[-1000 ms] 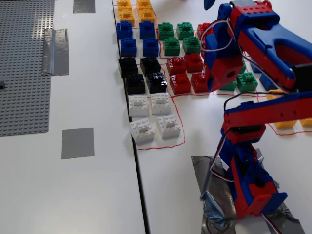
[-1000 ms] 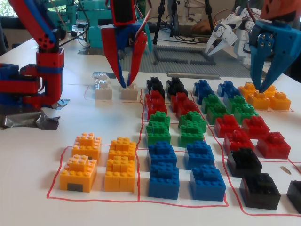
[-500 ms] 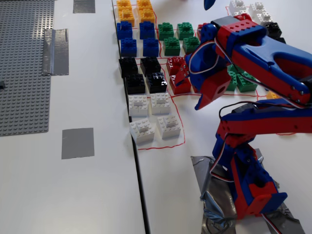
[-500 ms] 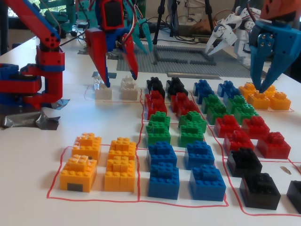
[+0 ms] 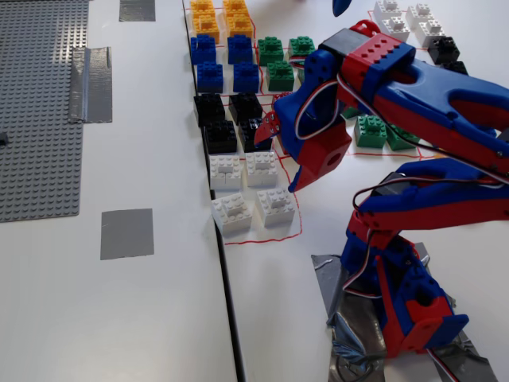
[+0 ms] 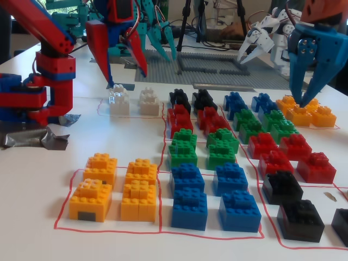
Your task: Grab the block and put it in the grey marker
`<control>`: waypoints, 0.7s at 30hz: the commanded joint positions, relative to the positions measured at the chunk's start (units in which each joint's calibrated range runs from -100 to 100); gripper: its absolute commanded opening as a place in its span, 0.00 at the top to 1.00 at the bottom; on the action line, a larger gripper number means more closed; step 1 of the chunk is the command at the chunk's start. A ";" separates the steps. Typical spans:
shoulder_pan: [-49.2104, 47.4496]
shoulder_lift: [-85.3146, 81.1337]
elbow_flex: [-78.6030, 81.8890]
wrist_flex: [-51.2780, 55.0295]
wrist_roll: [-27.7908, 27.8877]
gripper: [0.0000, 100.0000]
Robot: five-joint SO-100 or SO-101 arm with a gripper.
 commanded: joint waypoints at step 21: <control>-1.28 -2.08 11.81 -7.54 0.93 0.72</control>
